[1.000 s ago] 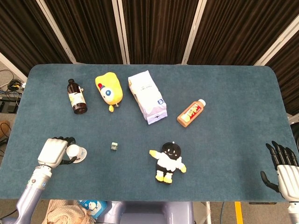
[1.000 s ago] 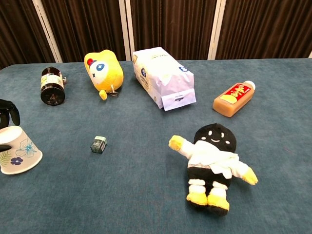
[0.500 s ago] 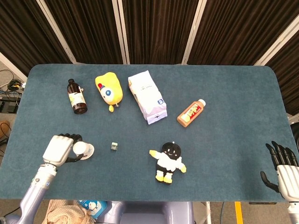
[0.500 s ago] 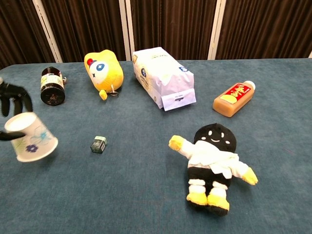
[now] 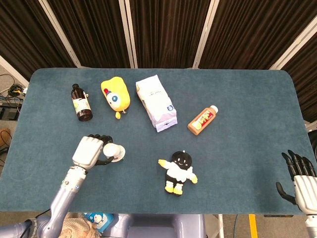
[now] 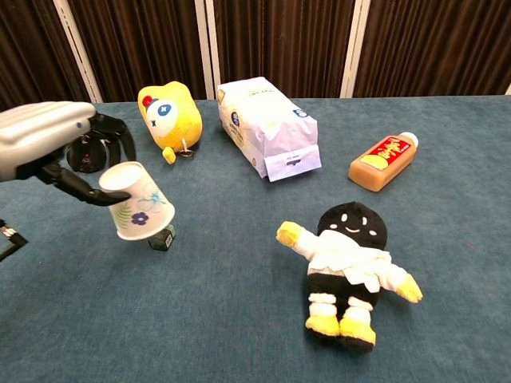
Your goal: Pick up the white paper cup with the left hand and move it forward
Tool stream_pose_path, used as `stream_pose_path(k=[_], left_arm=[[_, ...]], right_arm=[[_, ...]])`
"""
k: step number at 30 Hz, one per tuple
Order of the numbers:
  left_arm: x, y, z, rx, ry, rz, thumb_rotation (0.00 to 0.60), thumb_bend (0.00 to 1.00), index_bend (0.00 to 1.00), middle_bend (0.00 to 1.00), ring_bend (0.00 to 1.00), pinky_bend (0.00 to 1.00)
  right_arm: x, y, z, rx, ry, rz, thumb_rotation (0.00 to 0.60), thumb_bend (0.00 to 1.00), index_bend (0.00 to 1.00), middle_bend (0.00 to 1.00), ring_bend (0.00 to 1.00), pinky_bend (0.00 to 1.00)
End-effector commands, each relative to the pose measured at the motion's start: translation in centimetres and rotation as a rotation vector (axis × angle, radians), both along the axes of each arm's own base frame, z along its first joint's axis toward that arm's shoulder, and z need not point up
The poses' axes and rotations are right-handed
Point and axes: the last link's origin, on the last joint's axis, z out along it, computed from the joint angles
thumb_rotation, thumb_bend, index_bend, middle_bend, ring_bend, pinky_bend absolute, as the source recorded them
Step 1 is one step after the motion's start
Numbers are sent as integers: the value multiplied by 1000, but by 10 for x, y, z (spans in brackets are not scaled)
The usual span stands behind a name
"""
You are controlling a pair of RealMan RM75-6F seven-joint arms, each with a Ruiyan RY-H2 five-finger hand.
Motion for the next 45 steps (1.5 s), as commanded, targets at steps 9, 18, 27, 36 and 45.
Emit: stream_pose_path(k=[9,18,27,36,45], left_arm=[[13,8,-28,-32,68,-3,600,258,397,523,452,514],[8,5,-31,-71,108,12,600,146,164,223,202,306],[5,-6,-11,-80,70,13,600,121,82,95,101,196],[-36,-35,52,16,80,36,600,116,22,23,25,108],[-80,-67,97,74,113,106,600,107,0,0,0,12]], right_arm=[[-1,-2,0,3,-3,-5,600,385,0,0,0,43],[-1,-2,-1,5,-3,-7,600,384,0,0,0,43],[-2,-1,0,5,-4,-10,600,385,0,0,0,43],[-3,0,0,12,2,-20,600,385,0,0,0,43],[-2,1,-2,24,23,-1,600,385,0,0,0,43]])
